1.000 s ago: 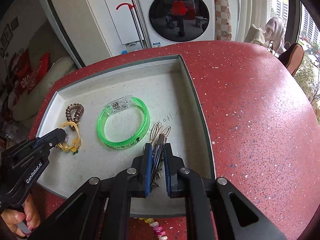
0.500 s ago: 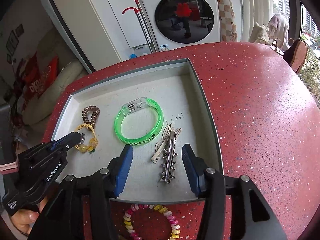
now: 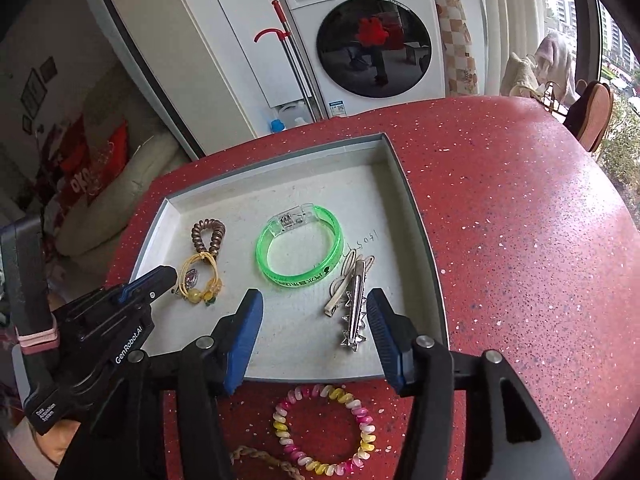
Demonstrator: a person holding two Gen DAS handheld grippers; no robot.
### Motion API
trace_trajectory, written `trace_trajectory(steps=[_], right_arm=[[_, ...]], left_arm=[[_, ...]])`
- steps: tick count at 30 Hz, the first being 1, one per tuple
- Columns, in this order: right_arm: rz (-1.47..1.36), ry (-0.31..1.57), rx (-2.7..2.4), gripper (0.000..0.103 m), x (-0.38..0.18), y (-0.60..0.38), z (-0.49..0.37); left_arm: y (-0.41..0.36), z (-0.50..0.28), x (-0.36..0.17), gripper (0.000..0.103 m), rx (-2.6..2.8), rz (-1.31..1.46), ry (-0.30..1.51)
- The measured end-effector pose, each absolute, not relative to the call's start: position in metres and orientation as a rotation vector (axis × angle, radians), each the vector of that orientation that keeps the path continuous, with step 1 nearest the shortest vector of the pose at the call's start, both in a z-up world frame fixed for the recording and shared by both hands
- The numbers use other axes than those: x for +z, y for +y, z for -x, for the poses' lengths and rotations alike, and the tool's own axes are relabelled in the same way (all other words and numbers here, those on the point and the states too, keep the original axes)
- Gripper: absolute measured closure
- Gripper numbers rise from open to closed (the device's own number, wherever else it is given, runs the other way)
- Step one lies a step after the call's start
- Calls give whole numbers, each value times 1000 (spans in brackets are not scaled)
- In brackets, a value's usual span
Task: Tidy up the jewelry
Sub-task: 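Open the left gripper to drop the yellow hair tie while the right releases the silver clip, then move the left gripper to the black claw clip and grasp it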
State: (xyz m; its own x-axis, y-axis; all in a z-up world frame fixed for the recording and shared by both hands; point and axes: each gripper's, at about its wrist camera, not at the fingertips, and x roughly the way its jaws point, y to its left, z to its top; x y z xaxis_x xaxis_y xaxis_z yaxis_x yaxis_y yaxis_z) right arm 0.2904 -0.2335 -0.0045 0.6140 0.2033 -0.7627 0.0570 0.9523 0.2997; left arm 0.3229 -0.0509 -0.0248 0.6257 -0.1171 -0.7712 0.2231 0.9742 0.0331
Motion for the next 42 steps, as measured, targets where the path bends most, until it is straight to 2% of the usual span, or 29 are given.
trace_trajectory(steps=[15,16,17,18,19,26,28,29,30,35,36,42], right_arm=[[-334,892,81,45,5,-239,-276],[-334,891,82,45,6,-239,-276],[-336,891,83,45,6,-239,-276],[-337,890,84,45,7,-239,-276],[-338,890,84,45,7,-239,-275],[-351,884,92,45,11,-237,-273],[-356,865,103,33,14,-237,-268],[-359,846,108,18,17,-236,-265],[-363,824,111,14,20,-236,-261],[-367,768,105,8,32,-236,-244],[-365,764,106,1,33,-236,-242],[-351,733,106,0,41,-237,-220]], left_arm=[[-45,-313,-9,82,-188,-126,848],[-44,-313,-8,78,-184,-129,846],[-44,-313,-8,63,-183,-127,846],[-43,-313,-7,4,-175,-123,847],[-41,-311,-4,0,-152,-113,826],[-39,-304,8,0,-152,-138,771],[-37,-300,10,0,-151,-135,766],[-36,-299,11,0,-153,-134,766],[-35,-296,12,0,-152,-134,764],[-25,-281,16,0,-160,-112,768],[-23,-277,16,0,-174,-105,777],[-14,-251,14,0,-199,-81,806]])
